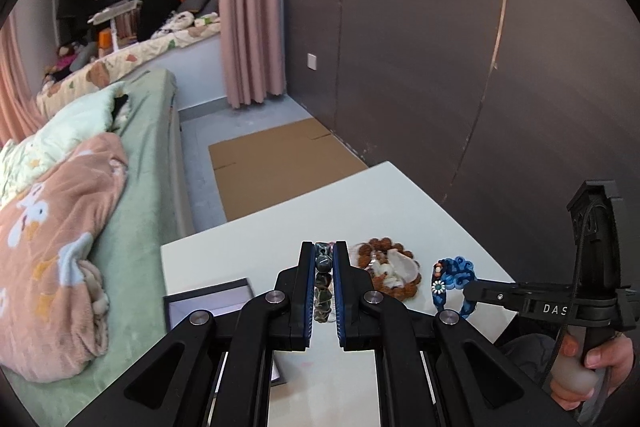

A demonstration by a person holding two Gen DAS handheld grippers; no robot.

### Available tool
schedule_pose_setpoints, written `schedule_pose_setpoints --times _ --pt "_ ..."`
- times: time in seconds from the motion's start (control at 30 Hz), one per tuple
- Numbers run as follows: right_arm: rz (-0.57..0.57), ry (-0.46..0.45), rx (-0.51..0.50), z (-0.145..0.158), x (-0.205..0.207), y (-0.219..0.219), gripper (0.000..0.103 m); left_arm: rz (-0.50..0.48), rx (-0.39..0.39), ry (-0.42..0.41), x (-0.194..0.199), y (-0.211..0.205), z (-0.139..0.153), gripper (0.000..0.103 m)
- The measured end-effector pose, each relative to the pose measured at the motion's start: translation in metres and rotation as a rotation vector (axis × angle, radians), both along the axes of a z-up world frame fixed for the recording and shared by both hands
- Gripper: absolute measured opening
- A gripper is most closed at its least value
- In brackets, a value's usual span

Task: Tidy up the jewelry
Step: 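Carry both bracelets over the black box and open both grippers to drop them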

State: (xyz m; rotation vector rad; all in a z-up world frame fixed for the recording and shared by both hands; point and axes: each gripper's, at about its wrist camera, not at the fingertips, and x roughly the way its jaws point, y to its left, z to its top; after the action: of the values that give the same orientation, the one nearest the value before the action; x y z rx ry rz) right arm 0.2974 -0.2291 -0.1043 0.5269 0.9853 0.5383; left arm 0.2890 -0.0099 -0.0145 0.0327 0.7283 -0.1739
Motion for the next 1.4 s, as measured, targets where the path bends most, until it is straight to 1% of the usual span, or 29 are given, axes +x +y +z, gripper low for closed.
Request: schedule_pose_setpoints --times 0.2,0.43,0.57,0.6,0.63,0.7,0.73,0.77,0.8,0.83,0.87,0.93,1.0,1.13,1.2,1.23,1.27,1.3,1.33,1.37,1.4 --pt "0.029 -0.010 -0.014 0.006 0.000 0.021 0.010 0.062 -0.025 0.001 -0.009 0.034 -0.002 0.009" --pt "0.059 -0.013 -0.040 0.012 -0.006 0.048 0.010 0.108 -0.081 0.046 -0.013 0.064 -0.016 0.009" --pt "0.074 -0.022 -0.064 0.019 -0.011 0.064 0.010 0.124 -0.116 0.119 -0.008 0.078 -0.029 0.009" --pt "0.078 -0.024 -0.070 0.020 -0.012 0.068 0.010 0.129 -0.129 0.157 -0.005 0.083 -0.035 0.009" --pt "0.081 -0.027 -0.074 0.022 -0.012 0.071 0.010 0.136 -0.156 0.190 -0.003 0.089 -0.042 0.009" --pt "0.088 -0.035 -0.082 0.025 -0.014 0.079 0.010 0.156 -0.212 0.221 -0.006 0.101 -0.050 0.010" --pt "0.091 -0.038 -0.086 0.026 -0.014 0.083 0.010 0.175 -0.221 0.226 -0.008 0.108 -0.054 0.017" --pt "0.095 -0.039 -0.088 0.027 -0.014 0.087 0.010 0.188 -0.218 0.226 -0.010 0.112 -0.055 0.036" --pt "0.100 -0.040 -0.090 0.028 -0.015 0.092 0.010 0.200 -0.217 0.220 -0.013 0.117 -0.056 0.051" --pt "0.106 -0.042 -0.092 0.029 -0.014 0.095 0.010 0.213 -0.223 0.206 -0.019 0.123 -0.056 0.079" --pt "0.114 -0.045 -0.094 0.030 -0.014 0.101 0.010 0.222 -0.231 0.191 -0.023 0.127 -0.055 0.093" --pt "0.129 -0.053 -0.094 0.032 -0.013 0.110 0.010 0.244 -0.241 0.148 -0.035 0.138 -0.051 0.094" --pt "0.144 -0.061 -0.094 0.037 -0.011 0.124 0.010 0.256 -0.238 0.147 -0.039 0.146 -0.050 0.095" --pt "0.182 -0.078 -0.087 0.044 -0.008 0.148 0.010 0.278 -0.264 0.127 -0.053 0.167 -0.046 0.095" --pt "0.206 -0.087 -0.076 0.050 -0.006 0.162 0.010 0.289 -0.278 0.118 -0.056 0.174 -0.044 0.098" --pt "0.217 -0.091 -0.067 0.052 -0.005 0.167 0.010 0.295 -0.294 0.112 -0.060 0.180 -0.043 0.103" --pt "0.230 -0.097 -0.058 0.053 -0.004 0.173 0.010 0.299 -0.307 0.105 -0.061 0.183 -0.041 0.103" --pt "0.247 -0.101 -0.056 0.055 -0.001 0.181 0.013 0.303 -0.320 0.095 -0.064 0.186 -0.040 0.103" --pt "0.263 -0.089 -0.060 0.054 0.002 0.186 0.031 0.307 -0.326 0.083 -0.066 0.188 -0.038 0.103" --pt "0.272 -0.069 -0.058 0.051 0.005 0.189 0.046 0.313 -0.331 0.065 -0.069 0.191 -0.036 0.103" --pt "0.263 -0.058 -0.047 0.050 0.007 0.189 0.072 0.315 -0.338 0.053 -0.071 0.192 -0.035 0.103"
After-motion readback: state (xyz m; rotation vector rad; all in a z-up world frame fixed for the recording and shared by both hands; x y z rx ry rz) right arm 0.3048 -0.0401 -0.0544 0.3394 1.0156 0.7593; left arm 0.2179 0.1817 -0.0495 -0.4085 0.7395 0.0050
